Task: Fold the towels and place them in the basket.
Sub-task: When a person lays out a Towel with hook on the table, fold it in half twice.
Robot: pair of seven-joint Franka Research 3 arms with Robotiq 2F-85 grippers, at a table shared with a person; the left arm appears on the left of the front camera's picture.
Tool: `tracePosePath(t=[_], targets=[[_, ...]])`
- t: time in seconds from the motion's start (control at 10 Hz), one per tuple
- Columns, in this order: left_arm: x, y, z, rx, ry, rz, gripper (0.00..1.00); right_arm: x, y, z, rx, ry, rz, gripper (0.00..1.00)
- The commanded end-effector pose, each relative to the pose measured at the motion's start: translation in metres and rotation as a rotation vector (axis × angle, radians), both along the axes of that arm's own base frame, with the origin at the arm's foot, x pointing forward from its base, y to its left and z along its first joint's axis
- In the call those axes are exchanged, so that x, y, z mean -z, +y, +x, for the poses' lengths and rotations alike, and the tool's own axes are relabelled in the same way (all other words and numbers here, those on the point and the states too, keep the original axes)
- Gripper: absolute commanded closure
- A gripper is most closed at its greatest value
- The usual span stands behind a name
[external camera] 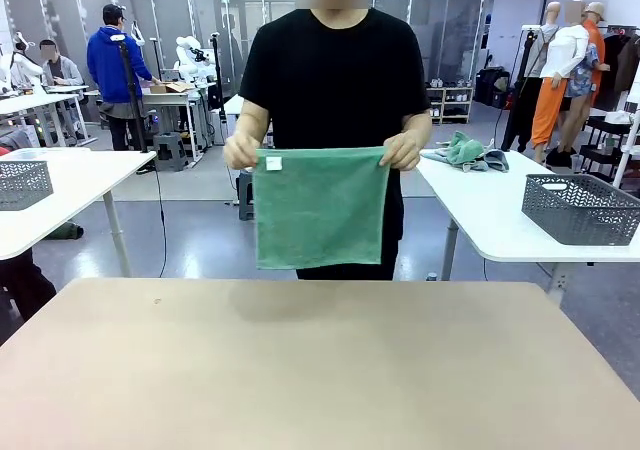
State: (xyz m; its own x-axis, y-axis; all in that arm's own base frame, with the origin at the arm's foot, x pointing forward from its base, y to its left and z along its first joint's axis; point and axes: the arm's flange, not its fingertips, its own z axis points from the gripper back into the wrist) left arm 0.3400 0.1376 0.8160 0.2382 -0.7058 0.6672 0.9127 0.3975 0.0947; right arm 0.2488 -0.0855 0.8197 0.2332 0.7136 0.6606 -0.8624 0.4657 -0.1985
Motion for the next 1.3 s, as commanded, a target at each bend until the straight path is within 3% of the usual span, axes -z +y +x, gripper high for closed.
tracePosePath(t=[0.0, 1.2], targets=[[-0.0027, 0.0008, -0.0050, 0.001, 0.014, 0.047, 0.00, 0.0026, -0.0003, -0.0022, -0.008, -0.001, -0.041, 0.00], [-0.0001, 0.0016, -0.0007, -0.006, 0.002, 0.010, 0.00, 0.0000, 0.0011, -0.0003, -0.001, 0.001, -0.004, 0.00]])
